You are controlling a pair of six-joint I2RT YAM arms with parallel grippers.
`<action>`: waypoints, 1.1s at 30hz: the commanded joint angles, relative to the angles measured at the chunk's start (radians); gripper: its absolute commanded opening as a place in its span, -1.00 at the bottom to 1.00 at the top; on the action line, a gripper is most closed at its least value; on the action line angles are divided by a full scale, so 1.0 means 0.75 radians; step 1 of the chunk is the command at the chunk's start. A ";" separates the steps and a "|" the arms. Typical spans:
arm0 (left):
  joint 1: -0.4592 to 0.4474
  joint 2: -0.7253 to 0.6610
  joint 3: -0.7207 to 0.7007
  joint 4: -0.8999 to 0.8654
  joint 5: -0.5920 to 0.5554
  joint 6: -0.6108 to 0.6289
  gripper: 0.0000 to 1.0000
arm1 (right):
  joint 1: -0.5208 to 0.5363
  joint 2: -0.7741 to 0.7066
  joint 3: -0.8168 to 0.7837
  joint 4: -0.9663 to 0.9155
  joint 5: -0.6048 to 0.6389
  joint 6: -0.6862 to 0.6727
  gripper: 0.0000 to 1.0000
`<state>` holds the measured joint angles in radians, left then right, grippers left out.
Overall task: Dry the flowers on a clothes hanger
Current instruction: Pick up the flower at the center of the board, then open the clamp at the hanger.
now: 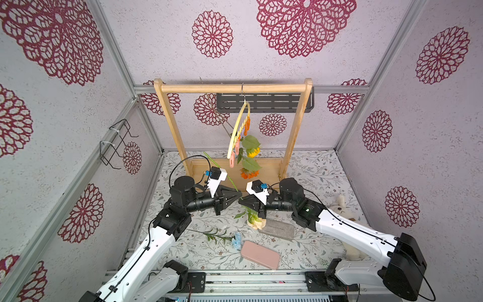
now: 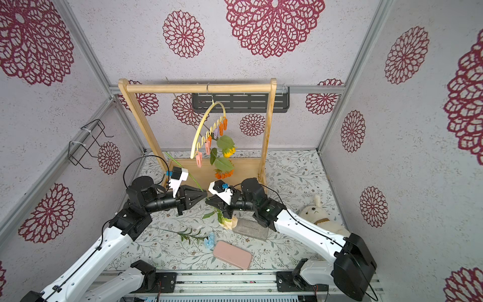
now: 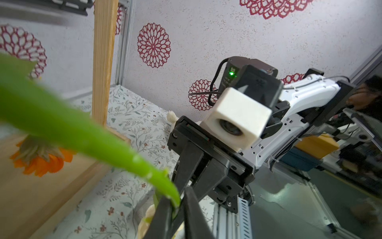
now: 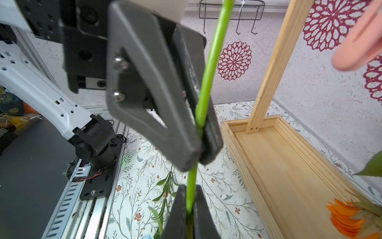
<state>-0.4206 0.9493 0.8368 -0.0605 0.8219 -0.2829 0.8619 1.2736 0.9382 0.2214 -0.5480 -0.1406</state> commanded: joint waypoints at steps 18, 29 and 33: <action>0.201 -0.026 0.012 -0.015 -0.006 -0.075 -1.00 | -0.192 -0.114 0.066 -0.073 -0.420 0.038 0.19; 0.342 0.107 -0.015 0.126 -0.212 -0.325 -1.00 | -0.299 -0.054 0.251 -0.074 0.066 0.197 0.37; 0.348 0.173 0.055 0.121 -0.240 -0.327 -1.00 | -0.334 0.074 0.386 -0.099 0.050 0.198 0.45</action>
<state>-0.1661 1.0626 0.8314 -0.0120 0.6781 -0.5034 0.6289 1.2720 1.1595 0.1535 -0.5560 -0.0139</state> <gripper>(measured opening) 0.051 0.721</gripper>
